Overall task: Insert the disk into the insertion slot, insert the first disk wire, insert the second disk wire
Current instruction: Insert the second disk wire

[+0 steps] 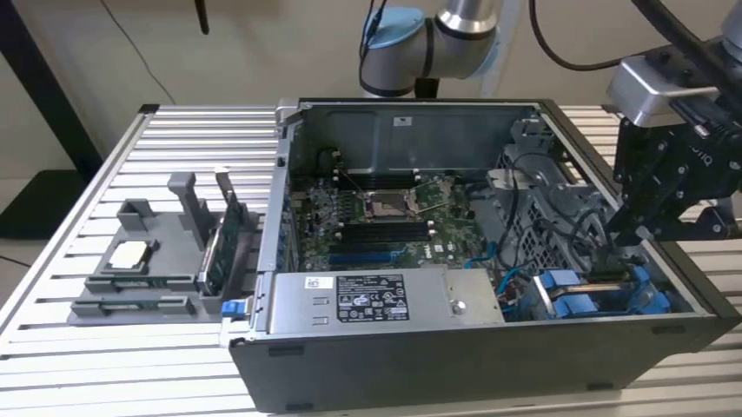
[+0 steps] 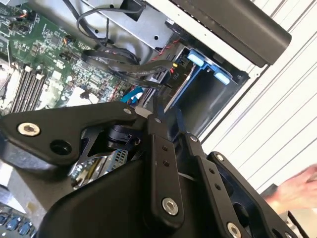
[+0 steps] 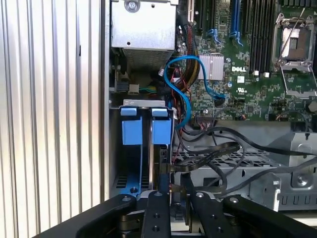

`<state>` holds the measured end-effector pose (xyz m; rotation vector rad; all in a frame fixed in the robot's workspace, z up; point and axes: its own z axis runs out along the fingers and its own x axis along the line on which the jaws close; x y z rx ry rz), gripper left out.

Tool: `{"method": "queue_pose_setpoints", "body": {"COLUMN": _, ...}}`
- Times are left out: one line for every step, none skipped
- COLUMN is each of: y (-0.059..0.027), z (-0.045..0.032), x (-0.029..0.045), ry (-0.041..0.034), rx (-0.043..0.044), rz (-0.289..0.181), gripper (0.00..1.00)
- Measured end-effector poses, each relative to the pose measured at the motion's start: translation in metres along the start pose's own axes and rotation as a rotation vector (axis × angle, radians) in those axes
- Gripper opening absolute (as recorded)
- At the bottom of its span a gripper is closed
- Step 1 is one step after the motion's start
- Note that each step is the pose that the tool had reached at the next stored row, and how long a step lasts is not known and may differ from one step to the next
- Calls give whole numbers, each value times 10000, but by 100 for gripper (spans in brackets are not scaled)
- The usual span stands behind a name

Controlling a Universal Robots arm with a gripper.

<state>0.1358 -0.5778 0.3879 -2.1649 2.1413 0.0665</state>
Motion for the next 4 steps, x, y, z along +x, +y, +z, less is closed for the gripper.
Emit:
{"method": "queue_pose_setpoints", "body": {"y": 1, "z": -2, "x": 0, "ry": 1, "rx": 0, "rz": 2, "gripper": 24}}
{"method": "queue_pose_setpoints", "body": {"y": 1, "z": -3, "x": 0, "ry": 2, "rx": 1, "rz": 3, "gripper": 24}}
{"method": "queue_pose_setpoints", "body": {"y": 1, "z": -3, "x": 0, "ry": 2, "rx": 0, "rz": 3, "gripper": 24}}
{"method": "queue_pose_setpoints", "body": {"y": 1, "z": -4, "x": 0, "ry": 2, "rx": 0, "rz": 3, "gripper": 24}}
